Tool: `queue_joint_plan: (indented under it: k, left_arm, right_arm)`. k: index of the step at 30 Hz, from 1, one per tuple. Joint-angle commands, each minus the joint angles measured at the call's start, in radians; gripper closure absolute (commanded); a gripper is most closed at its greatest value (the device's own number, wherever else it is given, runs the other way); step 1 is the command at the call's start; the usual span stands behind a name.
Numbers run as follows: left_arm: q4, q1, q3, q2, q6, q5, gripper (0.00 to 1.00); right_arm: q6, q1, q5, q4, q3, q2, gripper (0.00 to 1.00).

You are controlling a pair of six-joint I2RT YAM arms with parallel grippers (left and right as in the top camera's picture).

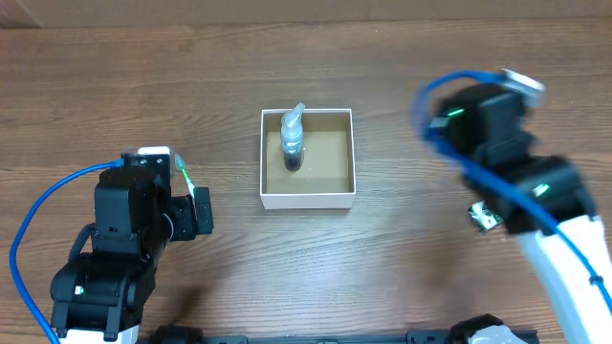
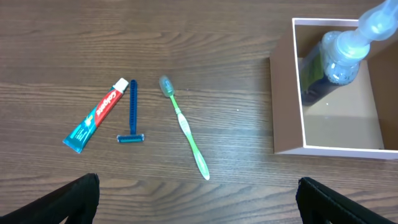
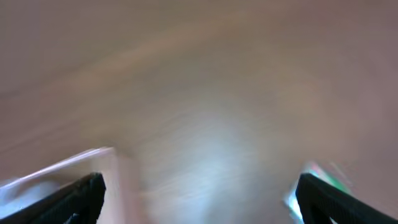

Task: Pack container
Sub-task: 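Carry the pump bottle into the white box and release it, then grasp the green Dettol soap box with the right gripper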

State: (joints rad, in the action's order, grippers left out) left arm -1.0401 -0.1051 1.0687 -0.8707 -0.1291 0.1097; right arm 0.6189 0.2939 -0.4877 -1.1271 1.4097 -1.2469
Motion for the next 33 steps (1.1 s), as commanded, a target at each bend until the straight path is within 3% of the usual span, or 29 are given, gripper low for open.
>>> queue_joint_plan:
  k: [1,3,11,18,29,33]
  left_arm:
    - [0.002,-0.006,0.023,0.0,-0.013,-0.006,0.0]
    - [0.0,-0.006,0.023,0.0,-0.013,-0.006,0.0]
    - [-0.008,-0.006,0.021,0.0,-0.014,-0.007,0.0]
    - [-0.011,-0.006,0.02,-0.013,-0.014,-0.032,0.0]
    - [-0.026,-0.006,0.02,-0.052,-0.014,-0.032,0.0]
    - [-0.027,-0.006,0.02,-0.052,-0.014,-0.033,0.0]
  right_arm:
    - [0.163,-0.277,0.172,-0.026,-0.085,-0.044,0.0]
    - [0.159,-0.452,0.269,0.026,-0.19,-0.101,0.0]
    - [-0.003,-0.673,0.411,0.206,-0.336,-0.369,0.0]
    - [-0.051,-0.69,0.465,0.306,-0.427,-0.483,0.0]
    - [-0.051,-0.69,0.483,0.397,-0.513,-0.484,0.0]
    - [-0.051,-0.69,0.483,0.397,-0.513,-0.484,0.2]
